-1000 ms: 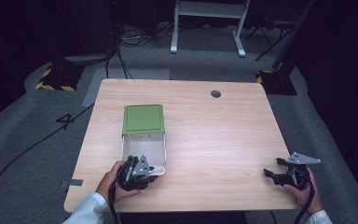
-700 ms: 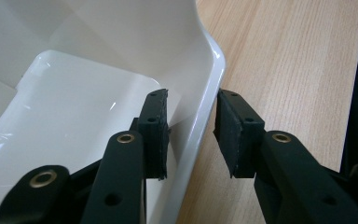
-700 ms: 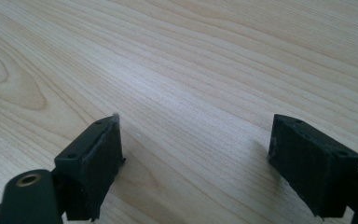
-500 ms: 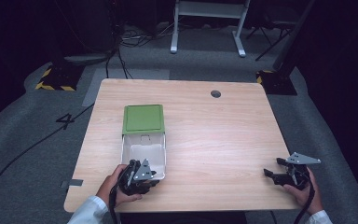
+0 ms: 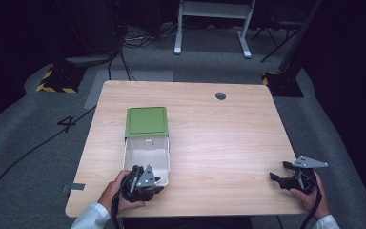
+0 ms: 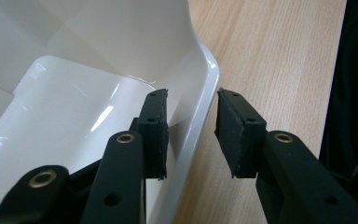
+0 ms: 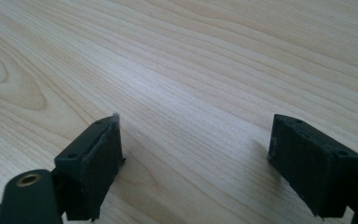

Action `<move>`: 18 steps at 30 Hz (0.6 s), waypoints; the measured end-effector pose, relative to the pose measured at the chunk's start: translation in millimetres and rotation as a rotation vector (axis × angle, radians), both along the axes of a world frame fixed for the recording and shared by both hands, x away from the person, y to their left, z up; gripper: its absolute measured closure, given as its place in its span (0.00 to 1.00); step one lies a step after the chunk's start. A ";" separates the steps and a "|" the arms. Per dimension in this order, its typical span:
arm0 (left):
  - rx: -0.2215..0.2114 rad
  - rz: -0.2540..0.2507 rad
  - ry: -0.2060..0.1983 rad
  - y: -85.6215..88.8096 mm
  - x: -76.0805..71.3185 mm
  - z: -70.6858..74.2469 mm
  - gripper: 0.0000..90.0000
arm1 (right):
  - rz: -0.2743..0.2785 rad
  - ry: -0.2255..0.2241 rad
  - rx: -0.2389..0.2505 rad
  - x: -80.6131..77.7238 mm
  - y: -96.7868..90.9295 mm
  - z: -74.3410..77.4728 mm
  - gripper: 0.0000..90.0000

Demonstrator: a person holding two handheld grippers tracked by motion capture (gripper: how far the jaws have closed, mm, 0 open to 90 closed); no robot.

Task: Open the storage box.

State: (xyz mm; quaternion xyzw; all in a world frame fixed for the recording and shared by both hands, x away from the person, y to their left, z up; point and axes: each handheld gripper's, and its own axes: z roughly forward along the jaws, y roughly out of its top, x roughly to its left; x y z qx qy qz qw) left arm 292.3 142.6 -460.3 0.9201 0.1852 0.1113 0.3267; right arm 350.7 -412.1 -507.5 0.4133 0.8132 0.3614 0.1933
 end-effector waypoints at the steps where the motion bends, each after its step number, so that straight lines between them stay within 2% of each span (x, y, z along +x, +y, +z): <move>1: 0.002 -0.003 0.001 -0.2 -0.6 1.1 0.71 | 0.000 0.000 0.000 0.0 0.0 0.0 0.19; 14: -0.024 -0.006 -0.018 1.3 -7.3 11.7 0.62 | 0.000 0.000 0.000 0.0 0.0 0.0 0.19; 18: -0.042 0.002 -0.049 4.8 -9.3 21.6 0.58 | 0.000 0.000 0.001 0.1 0.0 0.0 0.19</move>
